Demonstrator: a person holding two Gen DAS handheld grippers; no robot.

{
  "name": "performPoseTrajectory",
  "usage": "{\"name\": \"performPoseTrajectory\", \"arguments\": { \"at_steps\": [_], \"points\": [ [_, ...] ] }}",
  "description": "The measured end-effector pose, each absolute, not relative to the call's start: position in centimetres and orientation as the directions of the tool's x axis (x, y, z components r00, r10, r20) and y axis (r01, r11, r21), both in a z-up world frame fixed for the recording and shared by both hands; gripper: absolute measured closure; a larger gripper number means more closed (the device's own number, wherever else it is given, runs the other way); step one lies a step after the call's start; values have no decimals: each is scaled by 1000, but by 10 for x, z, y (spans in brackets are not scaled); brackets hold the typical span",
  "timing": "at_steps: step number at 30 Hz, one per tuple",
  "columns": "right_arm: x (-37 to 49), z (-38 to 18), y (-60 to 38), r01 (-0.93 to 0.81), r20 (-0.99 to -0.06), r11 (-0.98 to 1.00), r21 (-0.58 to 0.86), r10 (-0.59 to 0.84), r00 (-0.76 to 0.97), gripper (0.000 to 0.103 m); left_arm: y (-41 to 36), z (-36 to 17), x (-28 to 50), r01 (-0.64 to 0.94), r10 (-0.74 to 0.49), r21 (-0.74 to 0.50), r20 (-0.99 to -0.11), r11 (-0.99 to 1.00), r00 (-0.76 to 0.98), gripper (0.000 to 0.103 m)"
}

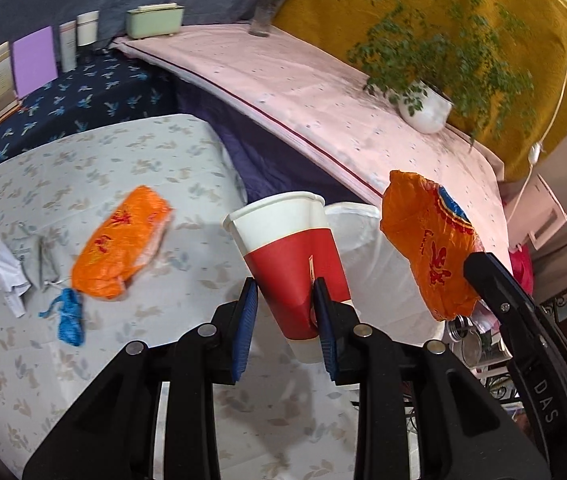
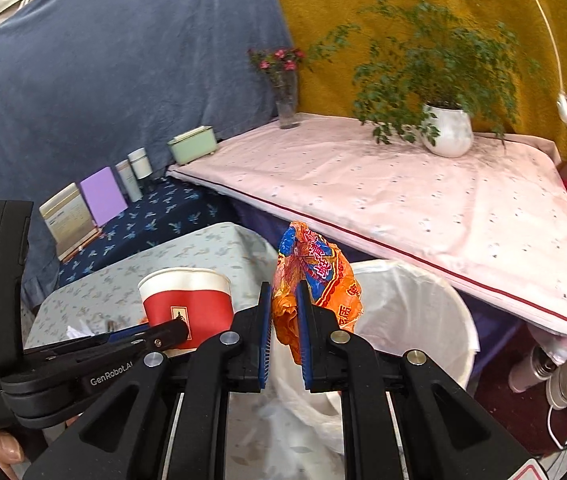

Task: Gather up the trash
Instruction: 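Carry cup and orange bag over the bin while both tools open to drop them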

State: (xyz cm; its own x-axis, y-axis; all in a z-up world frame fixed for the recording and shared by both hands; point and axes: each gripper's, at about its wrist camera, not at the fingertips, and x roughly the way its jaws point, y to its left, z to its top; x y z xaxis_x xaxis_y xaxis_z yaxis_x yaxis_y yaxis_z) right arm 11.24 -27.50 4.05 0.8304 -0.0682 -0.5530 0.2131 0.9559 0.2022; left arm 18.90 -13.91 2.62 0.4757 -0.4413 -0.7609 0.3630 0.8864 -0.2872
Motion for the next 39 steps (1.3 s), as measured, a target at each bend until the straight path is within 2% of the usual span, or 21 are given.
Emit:
{"name": "performPoseTrajectory", "arguments": {
  "at_steps": [17,21,23,25,28,39],
  "points": [
    [101,15,-333,314,-594,924,220,-128,794,90,-210,6,187,449,-467,-275,-788,850,401,75],
    [100,12,-339,332,-589,916,223,-145,795,82,-215,3,188,452,-479,-288,-784,844,395,74],
    [99,13,-341,341,-584,912,227,-153,797,71,-216,2,188,445,-468,-277,-786,851,405,61],
    [97,13,-343,347,-580,909,231,-158,799,67,-216,2,188,438,-460,-270,-785,858,415,52],
    [95,14,-342,346,-576,910,229,-160,802,62,-213,2,188,429,-455,-271,-786,862,419,52],
    [93,23,-326,315,-564,924,218,-144,813,55,-186,11,190,379,-431,-266,-774,886,463,49]
  ]
}}
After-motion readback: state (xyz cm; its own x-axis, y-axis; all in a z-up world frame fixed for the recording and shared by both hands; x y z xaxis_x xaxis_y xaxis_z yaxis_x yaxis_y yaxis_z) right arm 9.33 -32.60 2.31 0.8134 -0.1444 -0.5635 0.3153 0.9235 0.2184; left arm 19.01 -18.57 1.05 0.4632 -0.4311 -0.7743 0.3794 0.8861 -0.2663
